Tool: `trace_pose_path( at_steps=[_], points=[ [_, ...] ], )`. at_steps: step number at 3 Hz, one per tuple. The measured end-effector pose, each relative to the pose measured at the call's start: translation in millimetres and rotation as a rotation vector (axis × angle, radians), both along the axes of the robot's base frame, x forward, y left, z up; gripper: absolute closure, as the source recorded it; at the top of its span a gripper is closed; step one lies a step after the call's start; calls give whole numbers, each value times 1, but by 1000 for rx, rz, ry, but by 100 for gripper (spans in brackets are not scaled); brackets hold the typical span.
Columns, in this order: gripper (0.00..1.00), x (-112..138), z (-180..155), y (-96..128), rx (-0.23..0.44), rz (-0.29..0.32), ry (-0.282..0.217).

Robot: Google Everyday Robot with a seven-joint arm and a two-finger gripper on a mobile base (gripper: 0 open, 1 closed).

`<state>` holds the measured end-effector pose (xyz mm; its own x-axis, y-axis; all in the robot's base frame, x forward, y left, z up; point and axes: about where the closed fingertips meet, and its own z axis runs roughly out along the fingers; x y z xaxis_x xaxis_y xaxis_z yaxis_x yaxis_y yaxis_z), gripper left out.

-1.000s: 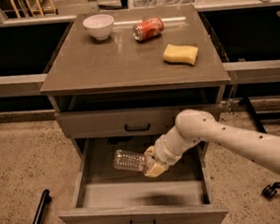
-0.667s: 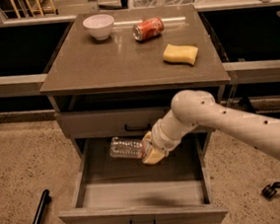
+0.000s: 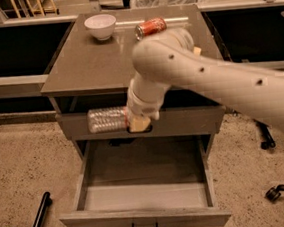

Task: Pick water bottle from middle drawer and place on counter

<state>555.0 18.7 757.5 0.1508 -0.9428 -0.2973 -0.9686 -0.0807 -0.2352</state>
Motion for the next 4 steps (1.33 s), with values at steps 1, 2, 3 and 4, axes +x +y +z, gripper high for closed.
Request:
trace_pose_path(
  at_steps=[1,2,3,4],
  points=[
    [100,48,57,-4,-115,-80,21],
    [100,77,71,1,-175,-111,109],
    [100,102,96,9,-143,-128,150],
    [100,145,154,-4,52,-191,30]
  ],
)
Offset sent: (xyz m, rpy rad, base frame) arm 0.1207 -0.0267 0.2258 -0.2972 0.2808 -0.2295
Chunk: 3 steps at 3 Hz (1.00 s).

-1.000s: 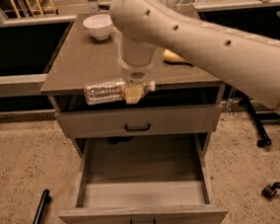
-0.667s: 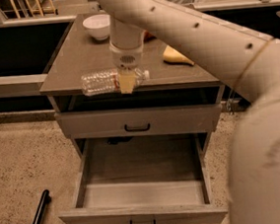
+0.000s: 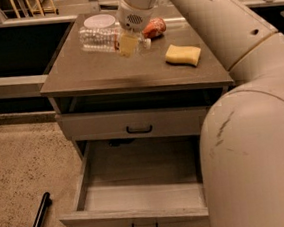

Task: Pick water bottle from middle drawer and place on counter

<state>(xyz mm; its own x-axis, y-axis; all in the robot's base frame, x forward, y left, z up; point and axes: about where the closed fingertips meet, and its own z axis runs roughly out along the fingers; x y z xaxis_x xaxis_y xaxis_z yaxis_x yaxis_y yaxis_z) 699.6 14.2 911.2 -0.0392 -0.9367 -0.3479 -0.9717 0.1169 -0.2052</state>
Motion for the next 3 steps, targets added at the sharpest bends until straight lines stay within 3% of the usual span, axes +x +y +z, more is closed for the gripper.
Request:
trace_pose_path(
  at_steps=[1,2,3],
  points=[
    [100,24,4,-15,90,-98,-59],
    [100,52,-32,-22,129,-191,-41],
    [81,69,-82,-20,112,-238,37]
  ],
)
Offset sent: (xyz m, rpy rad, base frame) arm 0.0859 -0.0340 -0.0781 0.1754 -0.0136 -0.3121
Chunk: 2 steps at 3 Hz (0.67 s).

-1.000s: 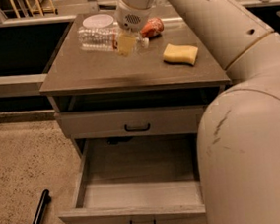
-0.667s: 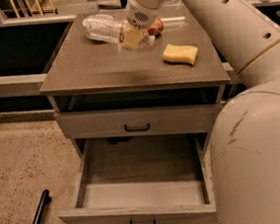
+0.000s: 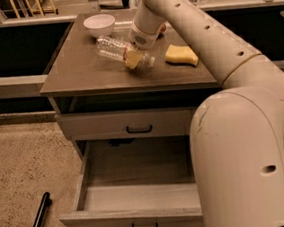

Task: Pick water bottle from middle drawer and place on counter

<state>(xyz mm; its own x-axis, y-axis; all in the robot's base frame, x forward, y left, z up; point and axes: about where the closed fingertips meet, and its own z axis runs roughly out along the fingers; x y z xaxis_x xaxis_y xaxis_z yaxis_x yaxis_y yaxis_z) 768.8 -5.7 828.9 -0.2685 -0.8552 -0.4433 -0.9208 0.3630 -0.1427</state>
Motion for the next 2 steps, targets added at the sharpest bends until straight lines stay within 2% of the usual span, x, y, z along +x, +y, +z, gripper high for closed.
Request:
trace_pose_path(
  at_steps=[2],
  points=[
    [35,1,-7,0,-1,-1,9]
  ],
)
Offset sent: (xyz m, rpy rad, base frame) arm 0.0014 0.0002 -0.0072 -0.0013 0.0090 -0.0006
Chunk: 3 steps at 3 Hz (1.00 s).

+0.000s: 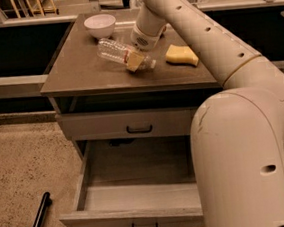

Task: Pick water bottle from middle drawer and place on counter

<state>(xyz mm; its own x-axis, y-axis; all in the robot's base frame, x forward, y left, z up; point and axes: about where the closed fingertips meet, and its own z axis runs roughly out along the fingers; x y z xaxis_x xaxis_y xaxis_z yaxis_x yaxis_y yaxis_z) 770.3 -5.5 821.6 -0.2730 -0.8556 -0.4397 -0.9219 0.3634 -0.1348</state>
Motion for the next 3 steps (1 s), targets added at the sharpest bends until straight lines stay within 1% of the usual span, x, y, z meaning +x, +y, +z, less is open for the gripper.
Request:
trace_pose_path(
  at_steps=[1,2,3],
  points=[
    [11,0,0,0,0,0,0],
    [0,0,0,0,0,0,0],
    [0,-38,62,-29,-61,29,-30]
  ],
)
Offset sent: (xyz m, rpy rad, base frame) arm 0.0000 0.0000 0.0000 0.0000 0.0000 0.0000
